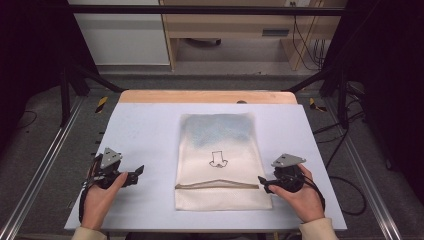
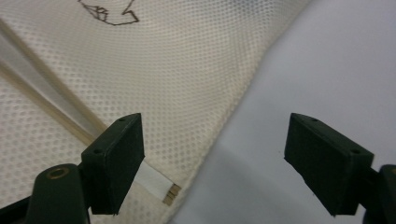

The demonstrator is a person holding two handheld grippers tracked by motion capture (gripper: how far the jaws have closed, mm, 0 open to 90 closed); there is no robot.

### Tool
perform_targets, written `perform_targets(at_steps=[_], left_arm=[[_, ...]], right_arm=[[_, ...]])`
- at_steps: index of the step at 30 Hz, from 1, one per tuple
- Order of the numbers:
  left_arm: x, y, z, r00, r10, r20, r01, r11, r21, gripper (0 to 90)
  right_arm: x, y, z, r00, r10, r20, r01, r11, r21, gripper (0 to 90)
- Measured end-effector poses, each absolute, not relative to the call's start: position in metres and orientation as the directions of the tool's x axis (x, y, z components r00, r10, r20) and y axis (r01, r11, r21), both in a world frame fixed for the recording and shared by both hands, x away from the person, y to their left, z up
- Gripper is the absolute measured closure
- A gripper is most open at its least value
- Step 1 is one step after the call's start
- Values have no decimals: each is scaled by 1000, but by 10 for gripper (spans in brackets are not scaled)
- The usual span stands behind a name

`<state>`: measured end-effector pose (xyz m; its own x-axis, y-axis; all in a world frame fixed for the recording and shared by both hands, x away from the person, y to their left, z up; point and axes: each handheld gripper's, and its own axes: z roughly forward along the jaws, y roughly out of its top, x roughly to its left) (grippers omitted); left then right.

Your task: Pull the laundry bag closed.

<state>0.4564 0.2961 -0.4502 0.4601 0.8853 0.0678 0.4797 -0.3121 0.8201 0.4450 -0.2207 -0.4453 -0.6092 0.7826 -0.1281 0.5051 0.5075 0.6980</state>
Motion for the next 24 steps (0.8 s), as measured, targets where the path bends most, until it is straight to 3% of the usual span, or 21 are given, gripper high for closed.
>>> perform_targets(at_steps=[9,14,18,24], left_arm=[[459,298,-451,461,885,65,489,-315,813,55],[460,298,-451,456,887,71,490,-317,812,57],[460,299,-451,455,888,67,487,-312,816,57],[460,301,-450,450,890,67,488,-308,817,57]], right_arm=[[457,-172,-419,-737,653,-174,443,662,605,232],[461,-145,-409,-802,573,-168,396,720,570,298],[464,-131,-405,-824,540,-172,375,747,549,325],[471,-116,-400,-816,537,-212,378,774,507,437]])
